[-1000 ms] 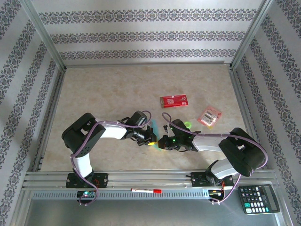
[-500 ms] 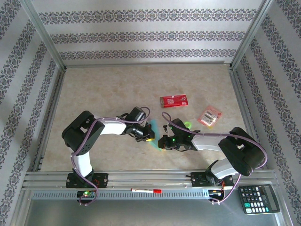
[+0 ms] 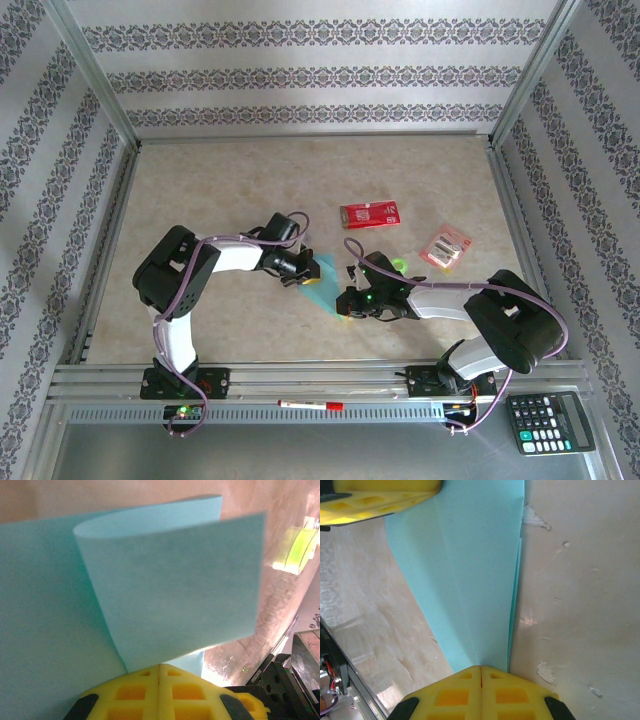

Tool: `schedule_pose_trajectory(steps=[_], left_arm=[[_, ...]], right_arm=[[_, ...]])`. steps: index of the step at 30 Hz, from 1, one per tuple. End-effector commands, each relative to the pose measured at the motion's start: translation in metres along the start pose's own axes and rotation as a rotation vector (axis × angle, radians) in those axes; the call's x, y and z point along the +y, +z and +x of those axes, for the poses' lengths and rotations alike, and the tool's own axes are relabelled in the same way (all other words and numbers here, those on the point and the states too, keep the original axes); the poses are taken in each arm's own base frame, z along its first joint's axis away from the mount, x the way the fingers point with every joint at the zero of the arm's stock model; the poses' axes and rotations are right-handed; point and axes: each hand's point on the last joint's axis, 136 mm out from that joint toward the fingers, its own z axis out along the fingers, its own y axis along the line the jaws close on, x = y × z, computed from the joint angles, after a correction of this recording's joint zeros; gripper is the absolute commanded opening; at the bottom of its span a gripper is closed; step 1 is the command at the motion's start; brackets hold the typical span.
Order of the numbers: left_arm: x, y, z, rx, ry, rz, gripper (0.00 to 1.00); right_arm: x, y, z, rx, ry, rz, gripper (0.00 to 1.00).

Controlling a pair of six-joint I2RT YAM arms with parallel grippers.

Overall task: Fold a paper plane with a square sheet of paper (pick it up from the middle)
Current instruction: Fourth fold the wing at the center of the table.

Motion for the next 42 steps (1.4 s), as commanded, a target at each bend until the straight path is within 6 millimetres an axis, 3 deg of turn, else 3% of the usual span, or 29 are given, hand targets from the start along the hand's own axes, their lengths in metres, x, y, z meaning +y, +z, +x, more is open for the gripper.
schedule_pose_trajectory(steps=[1, 6, 33, 37, 42], left_arm=[[0.03, -0.006, -0.03, -0.08, -0.017, -0.093, 0.0], [0.034, -0.018, -0.055, -0.139, -0.027, -0.082, 0.0], [0.059, -0.036, -0.135, -0.266, -0.101, -0.053, 0.01], [0.063, -0.047, -0.147, -0.294, -0.114, -0.048, 0.02], [0.048, -0.07, -0.156, -0.344, -0.094, -0.015, 0.09]], right_arm=[[-0.076, -0.003, 0.056, 0.149, 0.136, 0.273, 0.0], [-0.077, -0.004, 0.056, 0.151, 0.135, 0.273, 0.0], [-0.081, -0.005, 0.061, 0.164, 0.139, 0.281, 0.0], [-0.081, -0.006, 0.061, 0.16, 0.14, 0.279, 0.0], [-0.071, -0.008, 0.056, 0.147, 0.117, 0.252, 0.0]])
